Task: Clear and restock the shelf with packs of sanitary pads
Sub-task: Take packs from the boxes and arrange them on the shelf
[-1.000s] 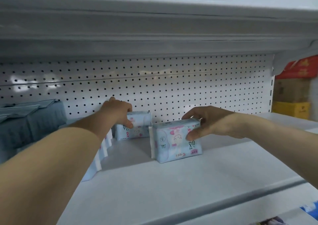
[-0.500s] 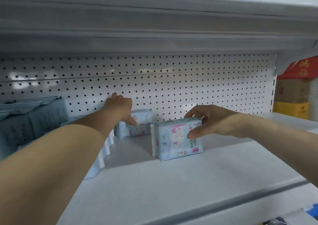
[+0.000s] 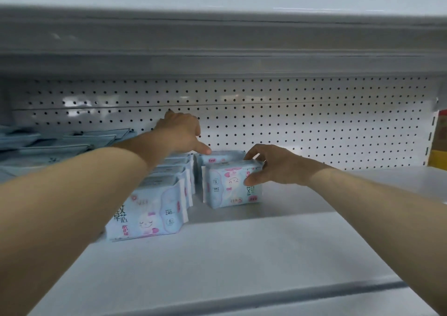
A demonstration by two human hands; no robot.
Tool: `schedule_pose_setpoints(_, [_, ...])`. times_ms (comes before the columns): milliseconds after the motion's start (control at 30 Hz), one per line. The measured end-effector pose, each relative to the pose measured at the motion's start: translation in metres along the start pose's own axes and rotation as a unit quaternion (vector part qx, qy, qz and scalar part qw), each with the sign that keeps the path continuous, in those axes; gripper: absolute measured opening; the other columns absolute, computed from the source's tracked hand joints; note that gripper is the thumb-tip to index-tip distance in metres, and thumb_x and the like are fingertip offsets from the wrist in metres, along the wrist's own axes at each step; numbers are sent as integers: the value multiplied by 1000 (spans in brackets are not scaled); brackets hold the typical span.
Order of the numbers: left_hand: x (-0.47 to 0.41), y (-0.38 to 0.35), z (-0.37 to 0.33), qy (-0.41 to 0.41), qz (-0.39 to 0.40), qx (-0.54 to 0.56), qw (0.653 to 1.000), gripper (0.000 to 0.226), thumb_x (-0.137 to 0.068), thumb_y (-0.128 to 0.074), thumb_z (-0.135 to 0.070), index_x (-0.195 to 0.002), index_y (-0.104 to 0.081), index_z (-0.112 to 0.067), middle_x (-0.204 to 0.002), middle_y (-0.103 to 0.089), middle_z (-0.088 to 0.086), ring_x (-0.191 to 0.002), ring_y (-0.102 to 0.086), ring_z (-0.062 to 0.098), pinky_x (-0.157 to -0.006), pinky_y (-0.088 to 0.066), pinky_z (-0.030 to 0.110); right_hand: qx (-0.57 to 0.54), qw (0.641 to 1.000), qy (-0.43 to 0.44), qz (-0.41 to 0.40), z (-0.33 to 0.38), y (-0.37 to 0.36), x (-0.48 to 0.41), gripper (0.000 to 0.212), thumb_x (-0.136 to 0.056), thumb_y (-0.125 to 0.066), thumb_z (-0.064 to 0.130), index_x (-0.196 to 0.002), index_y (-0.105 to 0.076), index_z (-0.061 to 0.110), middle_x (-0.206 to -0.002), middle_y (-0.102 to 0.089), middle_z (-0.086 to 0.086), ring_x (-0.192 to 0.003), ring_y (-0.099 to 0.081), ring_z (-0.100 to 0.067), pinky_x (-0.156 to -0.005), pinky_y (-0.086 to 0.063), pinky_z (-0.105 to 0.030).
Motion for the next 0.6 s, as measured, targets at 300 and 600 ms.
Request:
schedule_pose_setpoints(300, [20,1,20,11,-14,-8,1000,66,-75,-78,-57,-127,-60,-20,-130,-57,8,-131,-36,30,-94,-41,37,42,998,-16,-49,13,-11,-30,50,-80,-85,21,-120,-57,21,-112,-52,0,-87,-53,-15,-55,-39,-17])
schedule_pose_setpoints(600, [30,-4,13,17,-46,21,999,56,-77,-80,-49,-120,-62,-18,-118,-60,8,-123,-43,30,-93,-39,36,99,992,1,-78,17,-13,-39,54,-79,-85,24,-125,-58,16,-122,-57,-7,-101,-49,-21,-90,-50,-38])
Point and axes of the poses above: each hand's wrist, its own x-axis away from the middle knuckle, its own y-axis out of the back of the hand, z = x × y, the point moved 8 cm from there along -x, towards the middle knuckle
